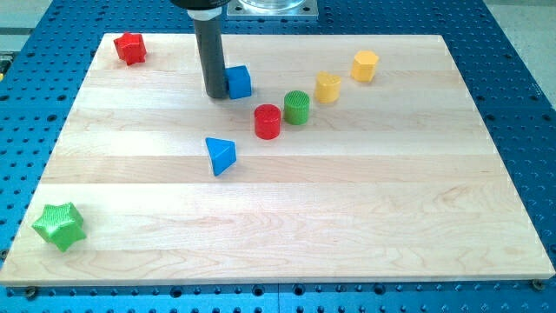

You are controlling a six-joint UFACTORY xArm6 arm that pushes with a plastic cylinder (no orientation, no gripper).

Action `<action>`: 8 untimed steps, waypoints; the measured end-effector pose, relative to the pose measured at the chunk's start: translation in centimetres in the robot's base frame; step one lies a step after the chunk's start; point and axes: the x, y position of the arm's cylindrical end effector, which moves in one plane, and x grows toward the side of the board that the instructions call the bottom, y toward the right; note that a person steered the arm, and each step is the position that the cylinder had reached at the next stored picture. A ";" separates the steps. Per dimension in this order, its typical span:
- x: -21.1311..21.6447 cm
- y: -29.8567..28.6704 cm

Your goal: Place the cube parallel to the red star

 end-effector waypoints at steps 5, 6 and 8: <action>-7.2 8.1; -7.6 9.6; -11.8 9.9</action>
